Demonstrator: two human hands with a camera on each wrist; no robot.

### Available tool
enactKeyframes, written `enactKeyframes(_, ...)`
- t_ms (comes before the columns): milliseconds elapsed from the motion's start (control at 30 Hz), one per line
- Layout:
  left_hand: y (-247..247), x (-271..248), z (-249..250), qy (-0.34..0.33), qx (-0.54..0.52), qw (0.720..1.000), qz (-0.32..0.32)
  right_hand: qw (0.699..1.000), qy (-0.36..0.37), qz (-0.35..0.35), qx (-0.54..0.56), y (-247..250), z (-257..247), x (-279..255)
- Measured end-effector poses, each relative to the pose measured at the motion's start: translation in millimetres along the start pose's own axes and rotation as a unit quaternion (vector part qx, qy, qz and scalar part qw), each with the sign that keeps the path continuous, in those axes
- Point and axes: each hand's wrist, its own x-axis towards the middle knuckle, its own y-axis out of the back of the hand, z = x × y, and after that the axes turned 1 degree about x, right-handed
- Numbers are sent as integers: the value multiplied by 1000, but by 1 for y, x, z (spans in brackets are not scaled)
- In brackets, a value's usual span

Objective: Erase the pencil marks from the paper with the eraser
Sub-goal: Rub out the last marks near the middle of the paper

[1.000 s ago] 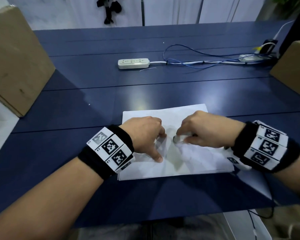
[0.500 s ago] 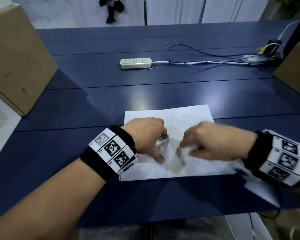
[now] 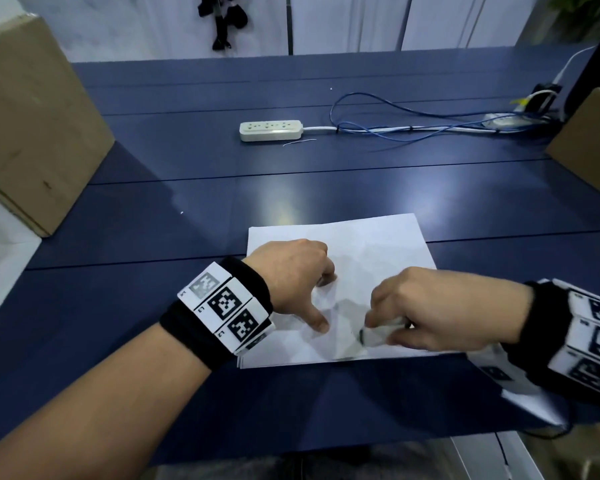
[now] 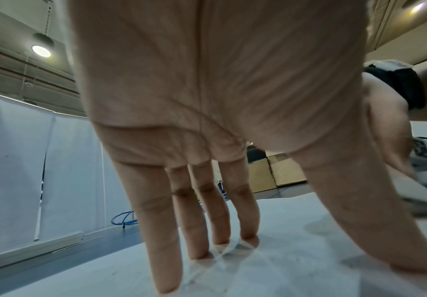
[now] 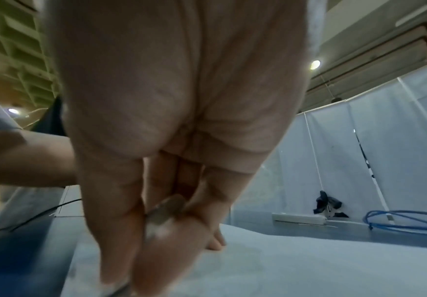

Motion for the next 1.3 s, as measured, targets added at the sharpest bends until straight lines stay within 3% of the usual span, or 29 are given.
enactKeyframes(233, 0, -1, 0, -10, 1, 1000, 1, 987, -104, 97, -69, 9, 42, 19)
enactKeyframes(367, -1, 0, 0, -4, 1, 1000, 5, 999, 2, 34, -3, -2, 8, 2)
enactKeyframes(433, -1, 0, 0, -4, 2, 1000, 6, 1000, 22, -5, 1, -4, 0, 0)
enactKeyframes(633, -1, -3, -1, -8, -1, 1000, -2, 986, -116, 118, -26, 8, 50, 17)
enactKeyframes(700, -1, -3, -2, -6, -5, 1000, -1, 991, -90, 102, -17, 4, 42, 11)
enactKeyframes(800, -2, -3, -2, -6, -10, 1000, 2, 1000, 12, 11, 14, 0, 9, -1)
enactKeyframes(867, -2, -3, -2, -8, -10, 1000, 5, 1000, 7, 10, 4, 0, 8, 1)
enactKeyframes(967, -1, -2, -1, -9, -10, 1000, 5, 994, -90, 63, -20, 8, 33, 13)
enactKeyframes(1033, -1, -3, -1, -10, -7, 1000, 3, 988, -116, 90, -44, 10, 43, 16)
enactKeyframes(1100, -2, -3, -1, -8, -7, 1000, 3, 990, -97, 84, -64, 5, 38, 11)
enactKeyframes(1200, -1, -2, -1, -6, -3, 1000, 4, 1000, 14, 15, -7, -3, 11, -3)
enactKeyframes(1300, -1, -1, 0, -5, 2, 1000, 1, 1000, 2, 2, -2, -2, 12, 0)
